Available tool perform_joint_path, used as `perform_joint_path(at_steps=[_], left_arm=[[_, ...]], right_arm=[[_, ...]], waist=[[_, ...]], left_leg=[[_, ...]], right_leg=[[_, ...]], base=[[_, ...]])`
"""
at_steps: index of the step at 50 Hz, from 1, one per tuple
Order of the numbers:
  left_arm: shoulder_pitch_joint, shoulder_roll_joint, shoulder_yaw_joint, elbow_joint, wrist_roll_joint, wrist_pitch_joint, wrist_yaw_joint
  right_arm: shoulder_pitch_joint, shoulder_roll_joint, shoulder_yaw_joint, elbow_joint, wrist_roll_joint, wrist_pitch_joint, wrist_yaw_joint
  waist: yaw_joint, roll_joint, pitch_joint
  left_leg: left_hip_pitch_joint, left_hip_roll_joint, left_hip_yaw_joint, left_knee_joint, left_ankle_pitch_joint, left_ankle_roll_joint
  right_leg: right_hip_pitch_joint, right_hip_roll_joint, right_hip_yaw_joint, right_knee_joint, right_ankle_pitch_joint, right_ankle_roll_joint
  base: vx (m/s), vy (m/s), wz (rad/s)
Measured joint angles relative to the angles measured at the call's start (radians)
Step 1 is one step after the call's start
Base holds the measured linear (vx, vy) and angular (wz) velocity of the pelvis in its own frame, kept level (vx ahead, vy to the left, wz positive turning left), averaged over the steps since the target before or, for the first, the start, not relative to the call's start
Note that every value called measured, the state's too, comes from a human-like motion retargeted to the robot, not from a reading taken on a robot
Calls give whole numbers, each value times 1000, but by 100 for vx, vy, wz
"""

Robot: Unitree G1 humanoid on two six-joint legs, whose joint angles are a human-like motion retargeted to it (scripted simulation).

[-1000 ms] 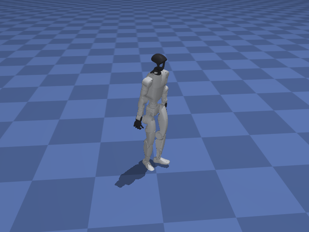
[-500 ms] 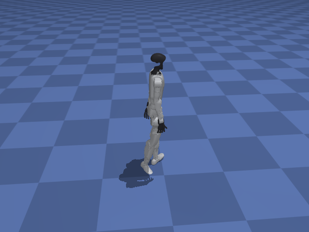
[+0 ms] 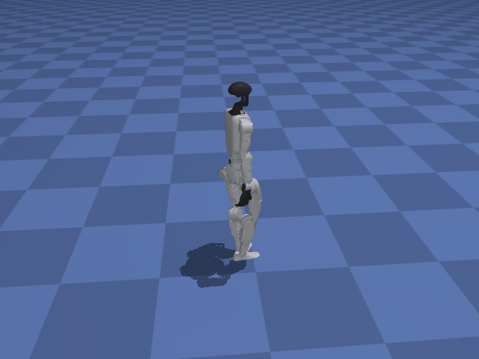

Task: In place motions

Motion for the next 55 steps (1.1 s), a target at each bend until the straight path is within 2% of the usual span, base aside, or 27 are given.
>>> perform_joint_path(at_steps=[3,8,13,15,17,20,22,23,25,26,27,29,32,35,38,40,45,48,50,52,53,55], left_arm=[[10,-21,4,30,-11,4,11],[38,-31,38,47,-26,2,17],[40,-15,33,70,-7,10,29],[44,-14,27,73,-8,10,32],[41,-17,26,79,-13,10,36],[30,-24,29,92,-18,9,46],[30,-27,24,96,-17,6,52],[32,-27,18,97,-16,4,53],[34,-28,2,102,-12,0,56],[31,-26,-9,105,-8,0,54],[29,-25,-17,107,-4,0,51],[26,-20,-27,107,9,0,42],[29,-3,-41,98,34,-2,30],[44,9,-36,96,62,0,34],[58,13,-32,105,58,4,32],[68,14,-26,111,51,7,28],[76,10,-13,125,70,20,32],[66,-6,-11,127,82,26,41],[55,-17,-12,115,82,25,35],[51,-24,-17,93,75,20,24],[48,-25,-25,81,67,17,20],[40,-24,-42,69,56,11,18]], right_arm=[[1,0,-9,-9,-11,3,-5],[-17,11,11,-40,-13,-8,-11],[-26,27,11,-68,-1,-24,12],[-24,28,11,-76,-17,-25,15],[-25,27,13,-84,-37,-26,13],[-28,25,14,-94,-47,-32,8],[-27,25,11,-97,-43,-35,11],[-27,25,9,-98,-39,-35,14],[-31,26,8,-101,-28,-31,20],[-35,27,8,-105,-22,-30,22],[-40,28,9,-110,-15,-29,24],[-49,30,20,-120,2,-32,25],[-60,32,42,-126,28,-39,34],[-61,25,56,-122,29,-35,50],[-58,11,54,-117,17,-31,43],[-55,-4,46,-107,16,-25,33],[-45,-49,-9,-50,35,2,5],[-36,-84,-65,13,71,27,-33],[-36,-109,-101,72,116,41,-65],[-35,-124,-126,120,157,51,-89],[-37,-127,-138,139,174,55,-99],[-27,-121,-158,153,193,58,-104]], waist=[[28,5,-5],[-10,10,-14],[10,-26,-21],[40,-45,-32],[62,-58,-32],[84,-65,-24],[90,-58,-29],[90,-55,-33],[58,-45,-44],[28,-26,-41],[1,-8,-38],[-41,8,-27],[-87,18,-9],[-77,34,-3],[-50,40,4],[-26,48,15],[-5,108,22],[-22,155,6],[-20,164,-13],[-1,153,-28],[2,150,-31],[-25,162,-30]], left_leg=[[11,4,8,2,-4,-2],[15,13,18,23,-15,-8],[-9,11,35,123,-35,-29],[-27,-2,27,171,-38,-12],[-46,-23,-60,212,-30,17],[-69,-78,-316,257,-7,48],[-69,-112,-491,255,8,19],[-70,-106,-508,244,9,0],[-69,-90,-402,212,-21,47],[-53,-45,-311,187,-30,51],[-43,-18,-259,167,-37,54],[-47,-21,-248,155,-45,51],[-35,24,-97,127,-64,33],[-9,63,66,79,-82,14],[12,92,207,52,-101,-9],[41,109,325,24,-118,-27],[78,172,525,-5,-145,-79],[72,210,568,10,-156,-109],[72,209,598,17,-163,-129],[82,197,652,22,-164,-148],[84,194,668,24,-162,-153],[92,203,688,27,-153,-163]], right_leg=[[16,-4,13,-5,1,23],[31,3,17,-31,3,26],[33,-28,71,-41,19,50],[23,-40,120,-41,31,53],[13,-48,180,-39,44,58],[-3,-44,278,-35,66,62],[-26,-36,326,-29,82,67],[-40,-31,350,-25,92,69],[-67,-28,376,-24,115,70],[-82,-12,375,-25,121,63],[-95,2,377,-27,127,56],[-119,20,405,-29,131,47],[-161,30,412,-25,112,17],[-193,10,262,-5,66,-50],[-185,-50,16,18,16,-86],[-146,-94,-219,42,-25,-100],[7,-161,-738,99,-88,-83],[78,-168,-946,102,-59,-41],[89,-162,-1014,63,24,-37],[61,-163,-951,28,112,-54],[37,-157,-871,25,97,-59],[36,-140,-886,3,97,-72]], base=[[12,3,3],[11,1,2],[10,2,-43],[12,5,-113],[7,7,-136],[1,9,-162],[2,8,-183],[1,8,-177],[-4,7,-145],[-11,7,-119],[-14,7,-124],[-15,7,-189],[-10,4,-269],[-3,0,-338],[9,-10,-339],[10,-5,-385],[23,-8,-296],[32,-7,-186],[31,-5,-167],[30,-6,-183],[29,-8,-143],[24,-6,-79]])
